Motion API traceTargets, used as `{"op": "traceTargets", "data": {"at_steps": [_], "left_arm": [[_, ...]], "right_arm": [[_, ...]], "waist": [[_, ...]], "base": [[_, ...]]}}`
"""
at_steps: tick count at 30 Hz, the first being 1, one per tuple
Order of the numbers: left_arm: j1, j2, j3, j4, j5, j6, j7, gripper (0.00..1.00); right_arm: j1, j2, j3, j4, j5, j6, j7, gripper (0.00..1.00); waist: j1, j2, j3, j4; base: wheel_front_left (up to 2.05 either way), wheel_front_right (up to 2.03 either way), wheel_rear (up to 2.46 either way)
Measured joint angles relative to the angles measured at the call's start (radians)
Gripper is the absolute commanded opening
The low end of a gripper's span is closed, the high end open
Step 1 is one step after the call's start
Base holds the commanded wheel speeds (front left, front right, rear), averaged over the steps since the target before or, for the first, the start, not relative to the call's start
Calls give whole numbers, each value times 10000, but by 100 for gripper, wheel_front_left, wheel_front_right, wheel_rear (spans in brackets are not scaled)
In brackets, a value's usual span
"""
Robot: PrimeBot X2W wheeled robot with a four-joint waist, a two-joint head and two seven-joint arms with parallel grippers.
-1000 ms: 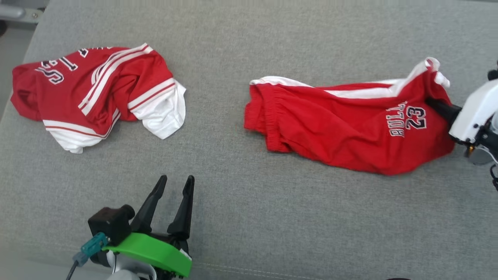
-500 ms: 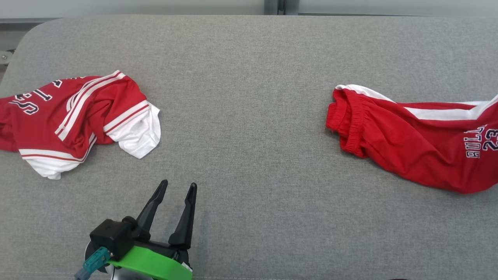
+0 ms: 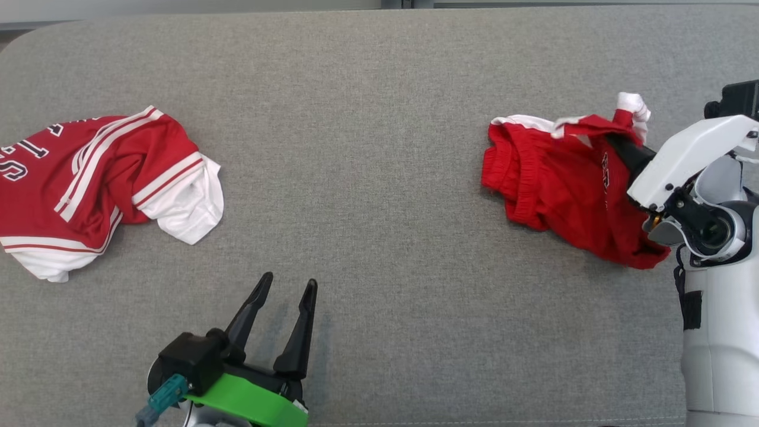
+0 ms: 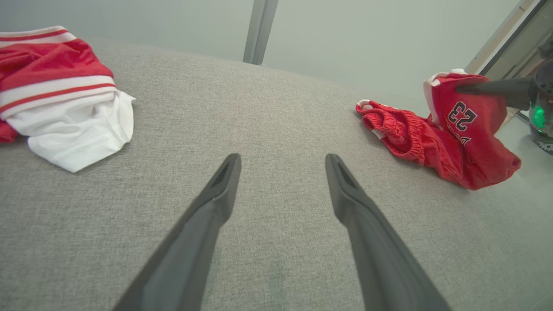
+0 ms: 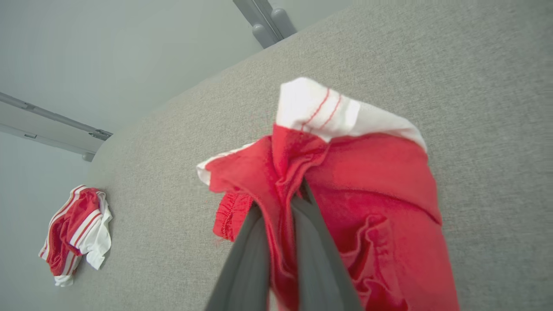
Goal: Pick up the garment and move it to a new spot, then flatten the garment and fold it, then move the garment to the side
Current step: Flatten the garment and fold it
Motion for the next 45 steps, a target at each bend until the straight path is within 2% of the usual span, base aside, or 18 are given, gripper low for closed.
{"op": "traceTargets", "data": {"at_steps": [5, 8, 18, 20, 21, 22, 23, 24, 28, 32, 35, 38, 41, 45], "left_arm": [[-308, -54, -42, 305, 82, -165, 0, 100], [-386, -94, -4, 460, 82, -176, 0, 100], [-378, -293, -399, 844, 132, -351, 46, 100], [-378, -313, -443, 871, 140, -360, 59, 100], [-383, -336, -477, 903, 144, -384, 61, 100], [-387, -368, -506, 940, 144, -397, 63, 100], [-388, -395, -541, 966, 144, -410, 65, 100], [-389, -412, -554, 1001, 144, -414, 65, 100], [-355, -420, -522, 1076, 107, -407, 65, 100], [-85, -422, -447, 1078, 35, -316, 61, 100], [164, -407, -366, 1018, -38, -213, 59, 100], [352, -391, -274, 888, -54, -140, 50, 100], [504, -395, -203, 784, -96, -81, 48, 100], [634, -443, -157, 673, -98, -65, 44, 100]], "right_arm": [[-472, 10, 654, 1741, 610, -2, -1787, 0], [-1096, 0, 1356, 3310, 742, -2, -2940, 0], [-2871, -2, 3154, 7041, 1651, -2, -5095, 0], [-3020, -6, 3354, 7361, 1730, -2, -5283, 1], [-3152, -10, 3584, 7666, 1764, -2, -5467, 36], [-3265, -13, 3825, 7894, 1870, -2, -5636, 87], [-3356, -17, 4073, 8061, 2038, -2, -5728, 100], [-3402, -15, 4341, 8174, 2173, -2, -5843, 100], [-3413, -8, 5536, 8157, 2600, -2, -6261, 100], [-3222, -6, 6472, 7438, 3039, -2, -6385, 100], [-2930, -4, 6966, 6623, 3072, -2, -6328, 100], [-2696, -77, 6869, 5749, 2600, 0, -6355, 100], [-2270, -932, 6663, 4475, 1639, 2, -6702, 100], [-1227, -1873, 5879, 2834, 759, -2, -6915, 100]], "waist": [[0, 0, 130, 130], [0, 0, 110, 189], [0, 0, -120, 233], [0, 0, -147, 243], [0, 0, -172, 253], [0, 0, -199, 266], [0, 0, -231, 280], [0, 0, -270, 290], [0, 0, -467, 281], [0, 0, -741, 189], [0, 0, -977, 65], [0, 0, -1197, -97], [0, 0, -1416, -246], [0, 0, -1631, -430]], "base": [[0, 0, 0], [0, 0, 0], [0, 0, 0], [0, 0, 0], [0, 0, 0], [0, 0, 0], [0, 0, 0], [0, 0, 0], [0, 0, 0], [0, 0, 0], [0, 0, 0], [0, 0, 0], [0, 0, 0], [0, 0, 0]]}}
